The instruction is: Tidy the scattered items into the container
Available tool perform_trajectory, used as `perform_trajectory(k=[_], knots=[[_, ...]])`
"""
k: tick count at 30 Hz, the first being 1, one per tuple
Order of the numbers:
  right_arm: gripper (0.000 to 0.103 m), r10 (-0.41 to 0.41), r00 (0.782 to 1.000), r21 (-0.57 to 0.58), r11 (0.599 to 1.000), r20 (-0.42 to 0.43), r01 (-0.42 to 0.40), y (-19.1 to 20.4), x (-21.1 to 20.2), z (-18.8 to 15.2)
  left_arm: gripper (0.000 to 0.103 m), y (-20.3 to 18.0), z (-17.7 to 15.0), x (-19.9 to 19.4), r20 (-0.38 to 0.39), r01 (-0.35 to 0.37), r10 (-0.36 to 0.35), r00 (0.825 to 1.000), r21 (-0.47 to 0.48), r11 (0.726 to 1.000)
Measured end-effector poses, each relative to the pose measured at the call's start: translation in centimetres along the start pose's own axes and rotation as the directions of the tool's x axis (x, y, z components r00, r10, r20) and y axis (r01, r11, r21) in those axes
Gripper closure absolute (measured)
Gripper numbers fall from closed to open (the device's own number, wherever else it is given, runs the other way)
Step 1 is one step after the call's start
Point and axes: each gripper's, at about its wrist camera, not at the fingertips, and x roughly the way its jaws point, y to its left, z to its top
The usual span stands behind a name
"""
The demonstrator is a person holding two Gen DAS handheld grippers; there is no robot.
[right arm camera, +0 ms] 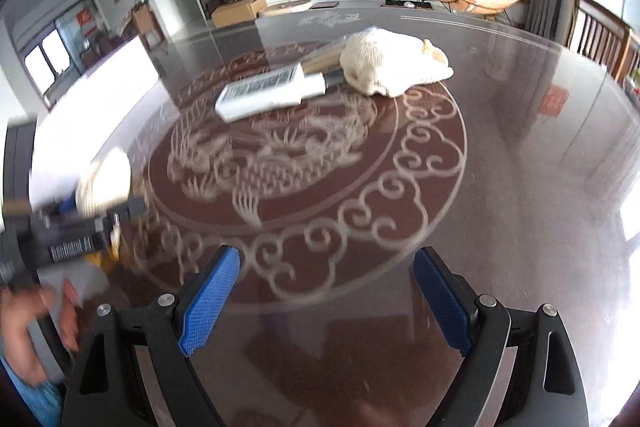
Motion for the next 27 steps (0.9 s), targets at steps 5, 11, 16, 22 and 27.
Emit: perform_trajectory(k=[5,11,16,22,27], knots=[[0.013,0.0,1.0,0.1,0.995,0.028,-0.003,2.7,4.0,9.6,0.0,0.0,0.0,0.0,0.0,0.0,0.0,1.0,0.0,1.0],[0.014,-0.234,0.971,-0.103,0.968,-0.054,0.227,8.4,11.2,14.1,0.0,0.1,0.1,0.1,0.0,0.002,-0.002,1.0,-0.001,1.0],[0.014,-0.331,0.942,-0.214,0.926,-0.058,0.312,8.2,12.3,11.6,0.0,0.1,0.1,0.1,0.0,0.002,-0.002,1.0,-0.001,1.0],[0.014,-0.278,0.96,-0.324,0.91,-0.018,0.258,5.1,5.5,4.0,0.0,0.1,0.1,0.1,0.001,0.002,-0.002,1.0,-0.001,1.0],[0.014,-0.193,0.971,-0.194,0.956,0.141,0.219,0.5,-3.7,-0.4,0.0,0.2,0.1,0.1,0.001,0.001,-0.001,1.0,-0.001,1.0]])
